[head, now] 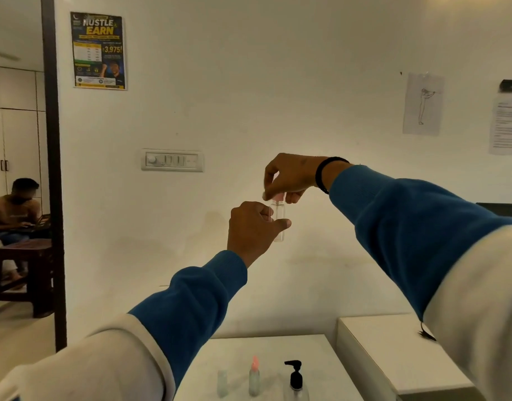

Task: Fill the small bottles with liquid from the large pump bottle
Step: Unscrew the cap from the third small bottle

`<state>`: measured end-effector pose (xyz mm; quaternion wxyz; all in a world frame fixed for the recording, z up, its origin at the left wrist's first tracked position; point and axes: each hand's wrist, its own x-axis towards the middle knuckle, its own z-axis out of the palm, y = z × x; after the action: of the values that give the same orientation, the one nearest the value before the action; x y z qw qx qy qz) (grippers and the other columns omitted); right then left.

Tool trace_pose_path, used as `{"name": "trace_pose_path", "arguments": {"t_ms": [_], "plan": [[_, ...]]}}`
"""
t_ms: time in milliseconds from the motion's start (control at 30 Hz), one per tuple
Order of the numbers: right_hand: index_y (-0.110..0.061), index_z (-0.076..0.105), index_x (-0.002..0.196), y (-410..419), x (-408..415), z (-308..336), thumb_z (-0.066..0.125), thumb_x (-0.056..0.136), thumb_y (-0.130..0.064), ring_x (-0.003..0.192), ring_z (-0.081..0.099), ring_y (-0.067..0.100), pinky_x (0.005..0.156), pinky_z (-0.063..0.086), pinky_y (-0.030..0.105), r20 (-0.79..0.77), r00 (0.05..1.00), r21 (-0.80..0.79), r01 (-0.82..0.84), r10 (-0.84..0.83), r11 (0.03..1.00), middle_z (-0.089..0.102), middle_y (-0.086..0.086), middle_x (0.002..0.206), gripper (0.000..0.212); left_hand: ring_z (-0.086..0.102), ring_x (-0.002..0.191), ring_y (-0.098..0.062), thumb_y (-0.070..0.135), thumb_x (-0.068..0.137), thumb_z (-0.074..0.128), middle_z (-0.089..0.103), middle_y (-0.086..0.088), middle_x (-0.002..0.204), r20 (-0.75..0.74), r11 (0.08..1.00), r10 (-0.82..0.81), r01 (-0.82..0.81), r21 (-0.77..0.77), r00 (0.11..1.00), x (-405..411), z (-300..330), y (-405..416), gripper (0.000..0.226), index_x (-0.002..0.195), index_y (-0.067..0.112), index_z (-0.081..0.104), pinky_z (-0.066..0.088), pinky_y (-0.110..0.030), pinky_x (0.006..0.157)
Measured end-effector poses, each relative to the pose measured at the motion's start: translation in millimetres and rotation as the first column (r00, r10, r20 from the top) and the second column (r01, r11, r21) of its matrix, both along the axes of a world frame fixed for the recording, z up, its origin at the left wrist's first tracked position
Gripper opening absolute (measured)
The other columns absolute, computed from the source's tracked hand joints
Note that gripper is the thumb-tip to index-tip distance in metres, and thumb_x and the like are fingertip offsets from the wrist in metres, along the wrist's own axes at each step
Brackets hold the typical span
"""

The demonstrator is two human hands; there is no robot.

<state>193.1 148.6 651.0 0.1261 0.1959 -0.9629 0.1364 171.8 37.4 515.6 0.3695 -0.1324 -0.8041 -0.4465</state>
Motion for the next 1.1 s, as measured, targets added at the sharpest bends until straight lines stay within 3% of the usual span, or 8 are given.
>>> {"name": "trace_pose_path", "arguments": {"t_ms": [100,367,467,567,833,933,1033,1100], "plan": [[-0.006,0.069,0.089,3,-5,-1,0.077,0.087,-0.03,0.06,0.071,0.019,0.062,0.062,0.029,-0.102,0.993,0.004,0.054,-0.053,0.999,0.074,0.007,0.073,0.025,0.058,0.062,-0.001,0.046,0.074,0.087,0.066,0.009,0.077,-0.009,1.0,-0.001,0.001,0.0,1.0,0,2,0,0.037,0.068,0.022,0.06,0.034,-0.011,0.057],[-0.011,0.072,0.097,-2,0,1,0.071,0.084,-0.002,0.088,0.071,0.022,0.074,0.062,0.029,0.001,0.999,0.046,-0.034,0.034,0.998,0.071,0.008,0.096,0.015,0.05,0.053,-0.006,0.047,0.075,0.086,0.053,0.014,0.061,-0.005,1.0,0.015,-0.015,-0.004,1.0,1,-2,0,0.048,0.058,0.027,0.046,0.03,-0.011,0.053],[-0.01,0.068,0.094,-5,-1,-3,0.075,0.088,-0.025,0.067,0.071,0.02,0.063,0.062,0.03,-0.101,0.994,-0.023,0.034,-0.036,0.999,0.072,0.007,0.08,0.017,0.05,0.051,-0.007,0.046,0.074,0.087,0.053,0.014,0.06,-0.006,1.0,0.004,-0.004,0.0,1.0,2,-2,2,0.047,0.058,0.026,0.048,0.029,-0.009,0.052],[-0.004,0.068,0.083,-4,-3,-5,0.073,0.09,-0.024,0.047,0.064,0.018,0.06,0.062,0.031,-0.101,0.989,0.018,0.113,-0.11,0.993,0.068,0.0,0.052,0.022,0.054,0.056,-0.007,0.045,0.072,0.088,0.058,0.011,0.061,-0.003,0.999,-0.021,0.021,0.031,1.0,1,-3,4,0.045,0.059,0.021,0.052,0.033,-0.013,0.054],[-0.011,0.073,0.088,-3,1,-4,0.075,0.083,-0.006,0.076,0.071,0.019,0.069,0.062,0.027,0.009,0.999,0.062,0.031,-0.032,0.998,0.071,0.005,0.084,0.008,0.062,0.065,-0.008,0.046,0.074,0.087,0.07,0.006,0.081,0.021,0.999,-0.028,0.027,0.032,0.999,-1,-9,5,0.038,0.071,0.02,0.059,0.036,-0.012,0.056],[-0.008,0.067,0.086,-4,-2,-9,0.077,0.086,-0.027,0.062,0.07,0.022,0.062,0.063,0.032,-0.076,0.99,0.011,0.123,-0.121,0.992,0.07,0.007,0.075,0.022,0.061,0.063,-0.004,0.044,0.073,0.088,0.067,0.01,0.074,0.015,0.999,-0.032,0.031,0.043,0.999,0,-4,8,0.04,0.065,0.021,0.057,0.036,-0.011,0.055],[-0.006,0.06,0.075,-4,-4,-11,0.074,0.089,-0.024,0.042,0.056,0.017,0.051,0.055,0.027,-0.127,0.975,0.024,0.189,-0.184,0.982,0.062,0.006,0.058,0.027,0.06,0.064,0.0,0.044,0.073,0.088,0.067,0.01,0.075,0.007,0.999,-0.036,0.036,0.037,0.999,1,-1,10,0.038,0.066,0.02,0.06,0.039,-0.013,0.059],[-0.003,0.067,0.082,-4,-3,-9,0.075,0.087,-0.018,0.049,0.06,0.018,0.06,0.061,0.03,-0.098,0.982,0.07,0.167,-0.16,0.984,0.066,0.008,0.064,0.017,0.062,0.066,-0.004,0.045,0.073,0.088,0.069,0.008,0.079,0.01,0.999,-0.036,0.036,0.031,0.999,0,-3,10,0.036,0.07,0.02,0.062,0.041,-0.014,0.061]]}}
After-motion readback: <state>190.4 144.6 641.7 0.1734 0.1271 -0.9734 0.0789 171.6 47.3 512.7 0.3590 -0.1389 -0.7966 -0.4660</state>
